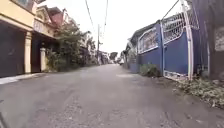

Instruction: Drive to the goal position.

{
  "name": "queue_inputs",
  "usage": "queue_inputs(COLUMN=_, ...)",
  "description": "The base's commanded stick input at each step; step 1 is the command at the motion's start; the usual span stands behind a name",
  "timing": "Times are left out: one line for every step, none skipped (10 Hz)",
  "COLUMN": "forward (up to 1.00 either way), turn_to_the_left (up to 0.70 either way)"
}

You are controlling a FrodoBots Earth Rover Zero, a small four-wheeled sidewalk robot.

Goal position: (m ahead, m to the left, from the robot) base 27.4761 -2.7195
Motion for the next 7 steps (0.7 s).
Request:
queue_inputs(forward=0.85, turn_to_the_left=0.09)
queue_inputs(forward=0.85, turn_to_the_left=0.09)
queue_inputs(forward=0.85, turn_to_the_left=0.09)
queue_inputs(forward=0.85, turn_to_the_left=0.09)
queue_inputs(forward=0.85, turn_to_the_left=0.09)
queue_inputs(forward=0.85, turn_to_the_left=0.09)
queue_inputs(forward=0.85, turn_to_the_left=0.09)
